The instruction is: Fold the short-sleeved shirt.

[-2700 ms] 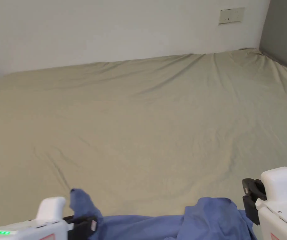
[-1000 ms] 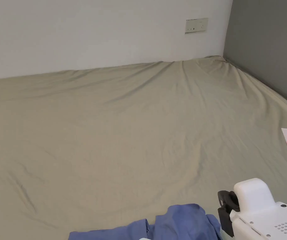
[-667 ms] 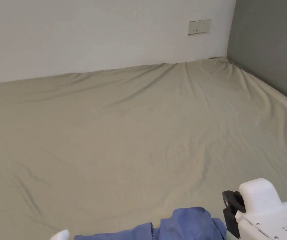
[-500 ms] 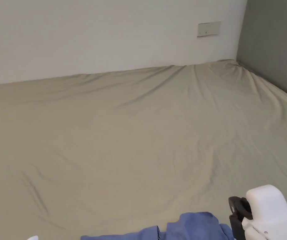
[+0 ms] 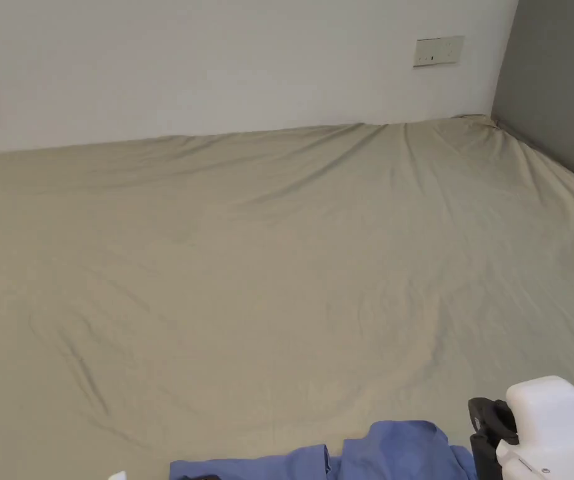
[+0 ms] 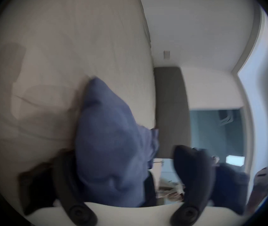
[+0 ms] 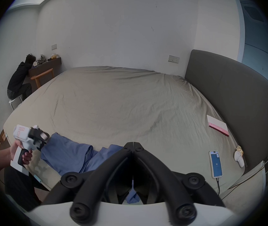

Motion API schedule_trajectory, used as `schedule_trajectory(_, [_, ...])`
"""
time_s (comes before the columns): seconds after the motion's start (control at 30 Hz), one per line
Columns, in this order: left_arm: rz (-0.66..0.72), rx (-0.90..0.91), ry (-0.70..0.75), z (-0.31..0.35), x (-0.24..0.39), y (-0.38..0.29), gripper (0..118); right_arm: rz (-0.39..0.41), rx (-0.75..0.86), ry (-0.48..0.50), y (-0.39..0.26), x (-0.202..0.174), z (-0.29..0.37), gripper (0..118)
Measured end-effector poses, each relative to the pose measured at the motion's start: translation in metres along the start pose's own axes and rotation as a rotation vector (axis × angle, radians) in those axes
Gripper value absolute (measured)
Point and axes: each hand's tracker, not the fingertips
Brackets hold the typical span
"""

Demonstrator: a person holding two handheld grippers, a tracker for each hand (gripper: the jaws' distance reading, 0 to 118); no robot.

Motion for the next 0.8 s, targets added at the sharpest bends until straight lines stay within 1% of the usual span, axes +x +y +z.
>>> schedule_trajectory(0.03, [-0.055,-0.021,0.106,-0.009,0.007,-0.003,16,0.000,0.001,0.002,0.001,-0.001,0.000,1])
schedule_trajectory(0.07, [-0.161,-0.029,0.298,-0.019,0.017,-0.009,15,0.002,0.000,0.004,0.001,-0.002,0.000,1])
schedule_trajectory(0.1, [-0.206,-0.017,0.309,-0.020,0.025,-0.016,15,0.004,0.001,0.006,0.002,-0.003,0.000,1])
schedule_trajectory(0.13, [-0.205,0.021,0.251,-0.015,0.036,-0.016,15,0.006,0.002,0.007,0.002,-0.003,0.000,1])
schedule_trajectory(0.2, [-0.328,0.044,0.426,-0.015,0.056,-0.023,14,0.009,0.003,0.008,0.003,-0.003,0.001,1])
schedule_trajectory(0.3, [-0.451,0.041,0.529,-0.009,0.071,-0.028,13,0.013,0.004,0.008,0.005,-0.003,0.001,1])
schedule_trajectory(0.4, [-0.459,0.064,0.498,0.001,0.081,-0.030,13,0.013,0.011,0.009,0.007,-0.003,0.002,1])
schedule_trajectory(0.43, [-0.466,0.077,0.513,0.005,0.085,-0.029,13,0.013,0.014,0.011,0.008,-0.003,0.002,1])
schedule_trajectory(0.5, [-0.491,0.105,0.589,0.021,0.090,-0.022,13,0.015,0.019,0.012,0.010,-0.004,0.003,1])
schedule_trajectory(0.57, [-0.477,0.135,0.626,0.045,0.091,-0.015,13,0.018,0.025,0.016,0.010,-0.005,0.004,1])
schedule_trajectory(0.63, [-0.465,0.189,0.712,0.073,0.093,-0.009,13,0.019,0.026,0.020,0.010,-0.006,0.003,1])
schedule_trajectory(0.73, [-0.530,0.227,0.959,0.107,0.107,-0.006,13,0.018,0.023,0.028,0.010,-0.009,-0.001,1])
schedule_trajectory(0.77, [-0.542,0.237,1.011,0.114,0.114,-0.004,13,0.018,0.023,0.029,0.010,-0.009,-0.001,1])
schedule_trajectory(0.8, [-0.542,0.245,1.025,0.120,0.120,-0.003,13,0.018,0.024,0.032,0.010,-0.010,-0.002,1])
